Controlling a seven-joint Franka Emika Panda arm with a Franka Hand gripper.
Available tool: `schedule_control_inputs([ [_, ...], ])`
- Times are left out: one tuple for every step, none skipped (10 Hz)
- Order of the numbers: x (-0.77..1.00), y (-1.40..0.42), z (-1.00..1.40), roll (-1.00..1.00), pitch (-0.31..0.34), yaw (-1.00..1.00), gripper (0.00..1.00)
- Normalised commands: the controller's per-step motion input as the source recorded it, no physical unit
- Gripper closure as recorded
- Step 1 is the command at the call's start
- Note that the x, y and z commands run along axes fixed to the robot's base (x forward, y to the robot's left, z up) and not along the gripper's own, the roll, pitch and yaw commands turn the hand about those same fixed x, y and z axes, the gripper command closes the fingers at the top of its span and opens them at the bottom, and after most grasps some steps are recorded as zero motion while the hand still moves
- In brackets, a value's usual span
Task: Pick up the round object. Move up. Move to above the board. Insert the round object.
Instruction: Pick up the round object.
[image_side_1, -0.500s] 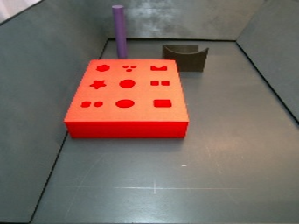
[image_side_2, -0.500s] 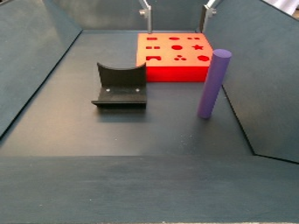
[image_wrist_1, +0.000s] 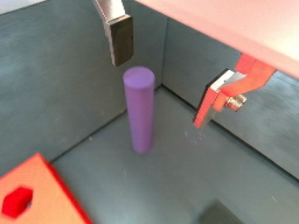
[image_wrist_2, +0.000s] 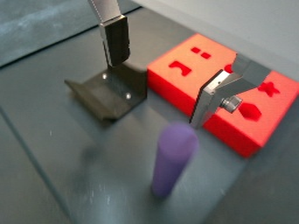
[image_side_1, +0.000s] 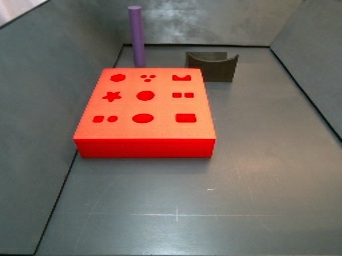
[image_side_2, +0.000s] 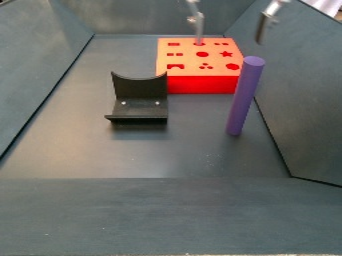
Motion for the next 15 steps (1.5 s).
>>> schedule_control_inputs([
  [-0.79,0.31,-0.45,0.00,-0.059,0.00,0.00],
  [-0.42,0.00,-0.57,-0.11,-0.031,0.00,0.00],
  [-0.48,0.00,-0.64,-0.10,-0.033,0.00,0.00],
  [-0.19,0.00,-0.68,-0.10,0.000,0.00,0.00],
  [0.12,0.05,-0.59,-0.13,0.083,-0.03,0.00],
  [0.09,0.00,-0.26,-0.09,0.051,-0.06,0.00],
  [0.00,0.00,0.00,0.00,0.000,0.00,0.00],
  [0.00,0.00,0.00,0.00,0.000,0.00,1.00],
  [0.00,0.00,0.00,0.00,0.000,0.00,1.00],
  [0.00,0.00,0.00,0.00,0.000,0.00,1.00],
  [0.00,0.00,0.00,0.00,0.000,0.00,1.00],
  [0.00,0.00,0.00,0.00,0.000,0.00,1.00],
  [0.00,0.00,0.00,0.00,0.000,0.00,1.00],
  [0.00,0.00,0.00,0.00,0.000,0.00,1.00],
  [0.00,0.00,0.00,0.00,0.000,0.00,1.00],
])
